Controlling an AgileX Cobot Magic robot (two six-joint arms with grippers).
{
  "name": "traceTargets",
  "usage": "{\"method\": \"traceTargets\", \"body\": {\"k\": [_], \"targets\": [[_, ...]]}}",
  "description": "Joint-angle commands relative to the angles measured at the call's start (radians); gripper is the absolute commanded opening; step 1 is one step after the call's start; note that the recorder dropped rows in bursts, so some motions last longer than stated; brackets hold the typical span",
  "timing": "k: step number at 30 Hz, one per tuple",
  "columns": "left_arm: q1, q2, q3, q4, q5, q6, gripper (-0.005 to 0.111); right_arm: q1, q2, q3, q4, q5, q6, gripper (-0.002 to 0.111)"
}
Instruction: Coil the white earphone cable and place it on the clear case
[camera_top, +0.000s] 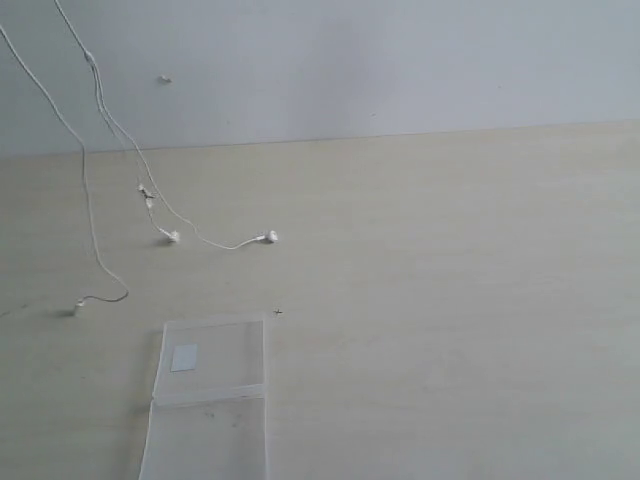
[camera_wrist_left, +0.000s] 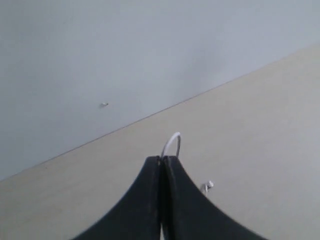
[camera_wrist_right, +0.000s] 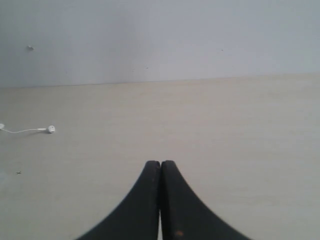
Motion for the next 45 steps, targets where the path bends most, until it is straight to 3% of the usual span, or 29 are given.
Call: {"method": "traceTargets", "body": {"k": [1, 16, 30, 45], "targets": [[0.0, -0.063, 0.005, -0.015, -0.004, 0.015, 0.0, -0.005, -0.007, 0.004, -0.003, -0.009, -0.003, 0.0], [-0.001, -0.221, 0.005, -0.074, -0.007, 0.085, 0.0, -0.005, -0.007, 0.004, -0.003, -0.009, -0.003, 0.0], [-0.001, -0.226, -0.149, -0.133, -0.007, 0.086, 0.0, -0.005, -0.007, 0.004, -0.003, -0.009, -0.003, 0.0], [-0.001, -0.227, -0.164, -0.211, -0.014, 0.094, 0.0, -0.005, -0.007, 0.004, -0.007, -0.01, -0.003, 0.0]]}}
